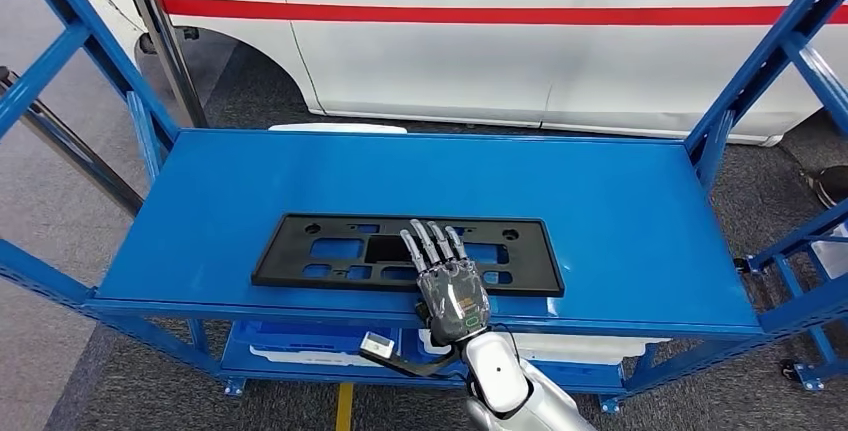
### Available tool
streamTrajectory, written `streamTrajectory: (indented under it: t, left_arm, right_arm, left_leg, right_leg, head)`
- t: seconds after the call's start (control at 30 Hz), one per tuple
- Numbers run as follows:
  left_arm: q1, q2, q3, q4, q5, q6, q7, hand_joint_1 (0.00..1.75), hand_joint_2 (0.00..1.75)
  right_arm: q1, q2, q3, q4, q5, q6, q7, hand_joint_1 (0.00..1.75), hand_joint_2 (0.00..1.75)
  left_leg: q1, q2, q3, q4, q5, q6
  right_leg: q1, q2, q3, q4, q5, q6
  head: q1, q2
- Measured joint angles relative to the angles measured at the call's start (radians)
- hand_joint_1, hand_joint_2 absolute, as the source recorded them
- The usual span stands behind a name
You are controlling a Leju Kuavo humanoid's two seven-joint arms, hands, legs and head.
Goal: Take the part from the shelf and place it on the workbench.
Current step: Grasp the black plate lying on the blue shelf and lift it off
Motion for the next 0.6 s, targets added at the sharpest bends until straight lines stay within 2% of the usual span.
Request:
streamTrajectory:
  t: [0.07, 0.1, 0.2, 0.23, 0.27, 0.3, 0.33, 0.4, 0.43, 0.47, 0.53, 0.6]
  left_arm:
    - [0.0, 0.0, 0.0, 0.0, 0.004, 0.0, -0.01, 0.0, 0.0]
    - [-0.001, 0.0, 0.0, 0.0, 0.007, 0.0, -0.015, 0.0, 0.0]
    - [0.0, 0.0, 0.0, 0.0, 0.011, -0.001, -0.03, 0.0, 0.0]
    - [0.001, -0.001, 0.0, 0.0, 0.012, -0.001, -0.033, 0.0, 0.0]
    - [0.001, -0.002, 0.001, 0.0, 0.013, -0.001, -0.036, 0.0, 0.0]
    - [0.001, -0.002, 0.001, 0.0, 0.014, -0.001, -0.039, 0.0, 0.0]
    - [0.0, -0.003, 0.001, 0.0, 0.016, -0.001, -0.041, 0.0, 0.0]
    - [-0.001, -0.002, 0.003, 0.0, 0.018, -0.001, -0.047, 0.0, 0.0]
    - [-0.002, -0.003, 0.004, 0.0, 0.019, -0.002, -0.049, 0.0, 0.0]
    - [-0.002, -0.003, 0.006, 0.0, 0.02, -0.002, -0.051, 0.0, 0.0]
    - [-0.002, -0.005, 0.007, 0.0, 0.022, -0.003, -0.055, 0.0, 0.0]
    - [-0.003, -0.007, 0.007, 0.0, 0.023, -0.004, -0.062, 0.0, 0.0]
  right_arm:
    - [-0.016, 0.0, -0.003, 0.0, -0.028, 0.022, -0.01, 0.0, 1.75]
    - [-0.023, 0.0, -0.004, 0.0, -0.033, 0.029, -0.012, 0.0, 1.75]
    - [-0.032, -0.002, -0.007, 0.0, -0.04, 0.044, -0.015, 0.0, 1.75]
    - [-0.034, -0.003, -0.007, 0.0, -0.041, 0.049, -0.016, 0.0, 1.75]
    - [-0.035, -0.003, -0.007, 0.0, -0.043, 0.054, -0.017, 0.0, 1.75]
    - [-0.037, -0.003, -0.007, 0.0, -0.046, 0.058, -0.017, 0.01, 1.75]
    - [-0.04, -0.003, -0.007, 0.0, -0.049, 0.062, -0.018, 0.21, 1.75]
    - [-0.045, -0.004, -0.007, 0.0, -0.058, 0.069, -0.019, 1.04, 1.75]
    - [-0.047, -0.005, -0.007, 0.0, -0.064, 0.073, -0.022, 1.46, 1.75]
    - [-0.048, -0.006, -0.007, 0.0, -0.07, 0.076, -0.025, 1.69, 1.75]
    - [-0.05, -0.01, -0.008, -0.002, -0.085, 0.085, -0.033, 1.72, 1.75]
    - [-0.054, -0.014, -0.009, -0.005, -0.101, 0.095, -0.042, 1.73, 1.75]
  left_leg:
    - [0.003, 0.0, -0.004, 0.014, -0.013, -0.01]
    - [0.004, 0.0, -0.018, 0.046, -0.035, -0.013]
    - [0.005, 0.0, -0.105, 0.235, -0.129, -0.016]
    - [0.004, 0.0, -0.125, 0.28, -0.14, -0.016]
    - [0.004, 0.0, -0.129, 0.288, -0.132, -0.015]
    - [0.004, 0.0, -0.112, 0.255, -0.105, -0.012]
    - [0.003, 0.0, -0.08, 0.19, -0.068, -0.007]
    - [-0.002, 0.0, -0.016, 0.058, -0.018, 0.004]
    - [-0.005, 0.0, 0.0, 0.021, -0.01, 0.008]
    - [-0.007, 0.0, 0.004, 0.007, -0.011, 0.011]
    - [-0.006, 0.0, 0.004, 0.0, -0.005, 0.017]
    - [-0.001, 0.002, 0.008, -0.011, 0.003, 0.028]
  right_leg:
    - [-0.002, -0.001, 0.003, -0.005, 0.004, -0.015]
    - [-0.003, -0.002, 0.004, -0.008, 0.006, -0.022]
    - [0.002, -0.006, 0.001, -0.01, 0.008, -0.033]
    - [0.005, -0.006, 0.001, -0.009, 0.008, -0.035]
    - [0.007, -0.005, 0.001, -0.009, 0.008, -0.035]
    - [0.009, -0.004, 0.002, -0.009, 0.008, -0.035]
    - [0.01, -0.003, 0.005, -0.009, 0.008, -0.035]
    - [0.014, -0.002, 0.005, -0.007, 0.007, -0.031]
    - [0.016, -0.002, 0.003, -0.006, 0.007, -0.027]
    - [0.016, -0.002, 0.001, -0.006, 0.008, -0.022]
    - [0.014, -0.002, -0.001, -0.006, 0.009, -0.011]
    - [0.014, -0.002, -0.014, 0.025, -0.015, 0.0]
  head:
    - [0.0, 0.0]
    - [0.0, 0.0]
    - [-0.001, 0.0]
    - [-0.001, 0.0]
    - [-0.001, 0.0]
    - [-0.001, 0.0]
    - [-0.001, 0.0]
    - [0.0, 0.0]
    - [0.0, 0.0]
    - [0.0, 0.0]
    - [0.0, 0.0]
    - [0.0, 0.0]
